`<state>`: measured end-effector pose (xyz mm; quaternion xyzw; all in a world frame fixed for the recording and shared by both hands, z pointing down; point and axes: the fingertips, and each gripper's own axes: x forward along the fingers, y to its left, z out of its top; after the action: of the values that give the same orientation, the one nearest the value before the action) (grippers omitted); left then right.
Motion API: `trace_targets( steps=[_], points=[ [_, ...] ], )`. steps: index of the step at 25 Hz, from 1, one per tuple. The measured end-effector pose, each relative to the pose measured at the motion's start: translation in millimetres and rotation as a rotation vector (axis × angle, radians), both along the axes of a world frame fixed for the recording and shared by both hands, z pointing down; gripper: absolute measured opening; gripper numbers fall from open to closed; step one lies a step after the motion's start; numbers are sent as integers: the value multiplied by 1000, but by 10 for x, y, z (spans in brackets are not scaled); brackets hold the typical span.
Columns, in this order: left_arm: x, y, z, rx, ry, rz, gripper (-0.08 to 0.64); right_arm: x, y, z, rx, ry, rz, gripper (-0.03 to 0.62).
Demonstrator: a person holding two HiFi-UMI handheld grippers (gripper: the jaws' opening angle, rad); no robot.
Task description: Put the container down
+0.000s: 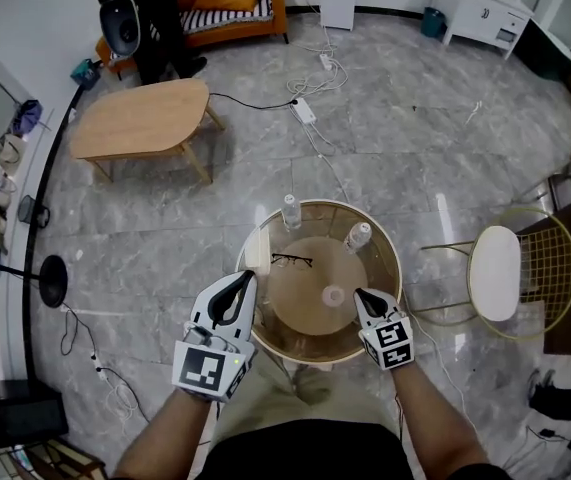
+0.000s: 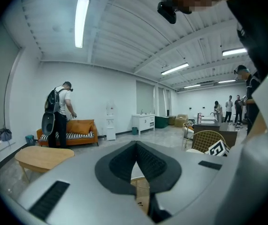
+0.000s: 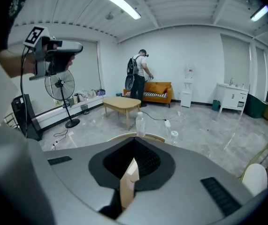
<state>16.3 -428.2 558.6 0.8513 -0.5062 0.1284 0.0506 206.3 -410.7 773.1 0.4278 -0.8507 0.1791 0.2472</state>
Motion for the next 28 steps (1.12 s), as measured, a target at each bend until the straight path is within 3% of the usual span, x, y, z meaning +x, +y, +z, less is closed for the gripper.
trace_targets(
  steps=[17, 28],
  points=[
    [233, 342, -853, 37, 49, 68, 14, -95, 251, -1939, 177, -163, -35, 14],
    [417, 411, -1318, 70, 37, 121, 14, 72, 393, -2820, 277, -189, 11, 12]
  ],
)
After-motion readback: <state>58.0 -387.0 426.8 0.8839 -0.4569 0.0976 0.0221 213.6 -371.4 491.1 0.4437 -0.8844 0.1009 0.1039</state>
